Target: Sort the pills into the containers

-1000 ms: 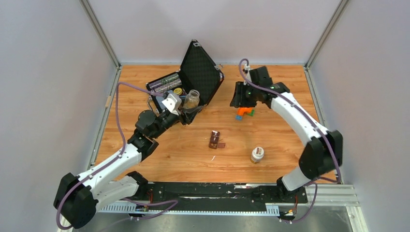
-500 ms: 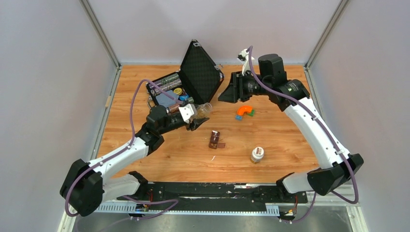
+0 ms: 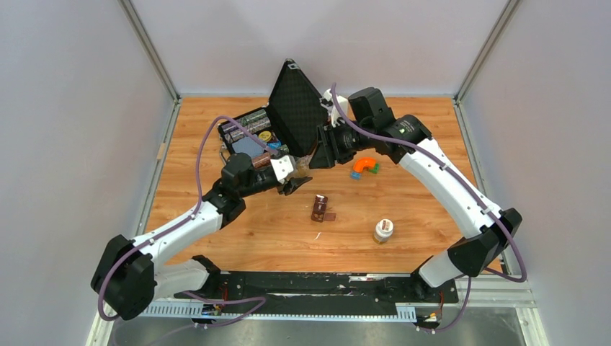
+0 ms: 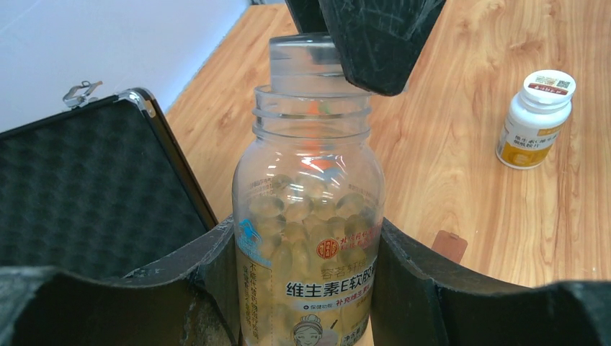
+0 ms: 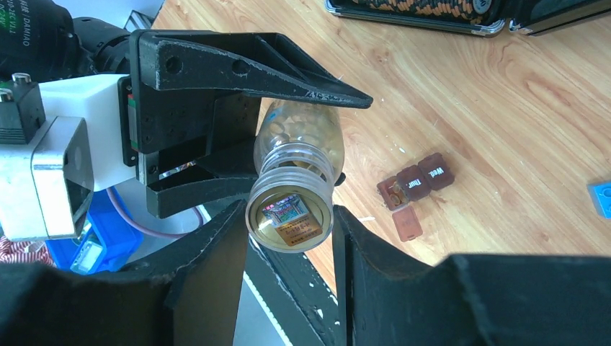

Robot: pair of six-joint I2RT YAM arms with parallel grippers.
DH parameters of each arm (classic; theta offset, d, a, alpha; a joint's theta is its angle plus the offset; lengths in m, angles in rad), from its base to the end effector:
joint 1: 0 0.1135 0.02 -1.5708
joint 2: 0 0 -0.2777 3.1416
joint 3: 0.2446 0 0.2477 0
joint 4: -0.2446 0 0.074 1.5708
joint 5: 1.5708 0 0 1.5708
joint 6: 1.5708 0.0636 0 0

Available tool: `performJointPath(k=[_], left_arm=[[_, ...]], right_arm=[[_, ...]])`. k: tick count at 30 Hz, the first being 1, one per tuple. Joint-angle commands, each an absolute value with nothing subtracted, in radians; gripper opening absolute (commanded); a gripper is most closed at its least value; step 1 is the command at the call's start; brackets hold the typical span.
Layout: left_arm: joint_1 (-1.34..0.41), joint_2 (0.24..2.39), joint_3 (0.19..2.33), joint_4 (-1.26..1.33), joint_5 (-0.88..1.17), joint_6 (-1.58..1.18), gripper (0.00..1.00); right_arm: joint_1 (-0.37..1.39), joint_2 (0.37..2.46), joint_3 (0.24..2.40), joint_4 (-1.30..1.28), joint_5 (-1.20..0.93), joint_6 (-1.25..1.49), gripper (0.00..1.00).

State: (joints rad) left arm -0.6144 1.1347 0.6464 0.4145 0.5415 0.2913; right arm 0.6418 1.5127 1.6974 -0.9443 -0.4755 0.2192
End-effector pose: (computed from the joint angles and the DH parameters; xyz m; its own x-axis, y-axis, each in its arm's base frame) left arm 0.2027 -0.1831 0.2960 0.2048 0.1567 -0.9662 0.8928 0.3747 0.2500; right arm 0.2419 0.2171 0.4039 -0.7120 -0.2907 -0.6392 -0.6591 0.5908 0.4654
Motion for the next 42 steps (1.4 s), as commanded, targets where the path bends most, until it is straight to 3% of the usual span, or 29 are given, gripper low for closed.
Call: performJointPath(k=[1, 15, 42], left_arm=[[-0.611, 1.134, 0.692, 0.427, 0.561, 0.318, 0.0], [-0.611, 1.133, 0.712, 0.429, 0.613, 0.252, 0.0], [-0.611, 1.141, 0.693, 0.525, 0.62, 0.223, 0.0]], right_arm=[[0.656, 1.509, 1.74, -0.945, -0.429, 0.2, 0.36], [0.677, 1.465, 1.637, -0.8, -0.373, 0.249, 0.36], [0.684, 1.505, 1.605, -0.84, -0.416, 0.275, 0.37]])
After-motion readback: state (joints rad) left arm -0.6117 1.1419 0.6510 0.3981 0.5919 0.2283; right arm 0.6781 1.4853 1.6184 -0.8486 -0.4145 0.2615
